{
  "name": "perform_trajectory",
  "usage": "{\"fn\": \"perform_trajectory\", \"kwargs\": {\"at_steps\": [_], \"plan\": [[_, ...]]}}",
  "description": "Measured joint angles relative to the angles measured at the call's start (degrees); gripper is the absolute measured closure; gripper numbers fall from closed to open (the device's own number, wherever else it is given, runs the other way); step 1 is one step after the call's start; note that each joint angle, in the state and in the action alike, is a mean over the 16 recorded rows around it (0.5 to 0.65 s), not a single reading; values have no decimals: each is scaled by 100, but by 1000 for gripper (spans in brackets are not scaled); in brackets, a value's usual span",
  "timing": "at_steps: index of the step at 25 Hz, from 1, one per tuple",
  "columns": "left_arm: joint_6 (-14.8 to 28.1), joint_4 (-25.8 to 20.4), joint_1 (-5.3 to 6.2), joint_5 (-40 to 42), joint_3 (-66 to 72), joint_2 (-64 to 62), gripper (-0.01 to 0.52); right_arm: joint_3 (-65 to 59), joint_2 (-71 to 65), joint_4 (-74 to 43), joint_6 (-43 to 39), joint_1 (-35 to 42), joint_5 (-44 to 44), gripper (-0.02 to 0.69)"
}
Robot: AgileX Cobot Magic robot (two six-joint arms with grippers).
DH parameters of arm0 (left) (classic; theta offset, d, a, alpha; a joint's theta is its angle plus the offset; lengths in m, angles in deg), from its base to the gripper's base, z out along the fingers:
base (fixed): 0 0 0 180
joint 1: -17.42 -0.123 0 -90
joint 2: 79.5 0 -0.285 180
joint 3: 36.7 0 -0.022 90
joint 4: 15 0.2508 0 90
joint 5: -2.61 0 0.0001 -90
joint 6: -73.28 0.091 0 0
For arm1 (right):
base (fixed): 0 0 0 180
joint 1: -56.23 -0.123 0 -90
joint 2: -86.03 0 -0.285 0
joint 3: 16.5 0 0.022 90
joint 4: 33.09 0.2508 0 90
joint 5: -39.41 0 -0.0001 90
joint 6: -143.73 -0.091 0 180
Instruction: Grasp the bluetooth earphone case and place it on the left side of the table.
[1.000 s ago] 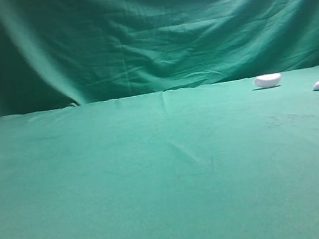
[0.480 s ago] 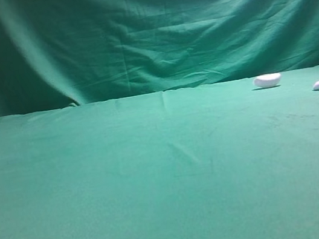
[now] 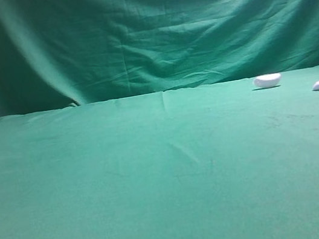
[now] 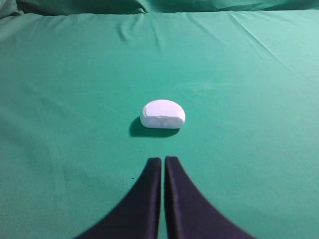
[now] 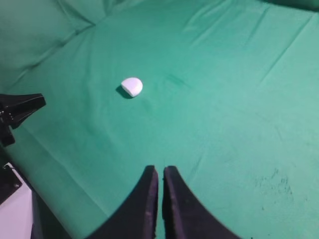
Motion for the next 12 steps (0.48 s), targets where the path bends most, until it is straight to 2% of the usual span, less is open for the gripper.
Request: {"fn": "perform_trajectory", "kwargs": {"at_steps": [6,12], "plan": [[0,0,0,0,0,0,514,-1191,1115,-106,87,297,-1014,665],[0,0,0,0,0,0,514,-2462,1849,-254,111,1228,-2212,665]]}}
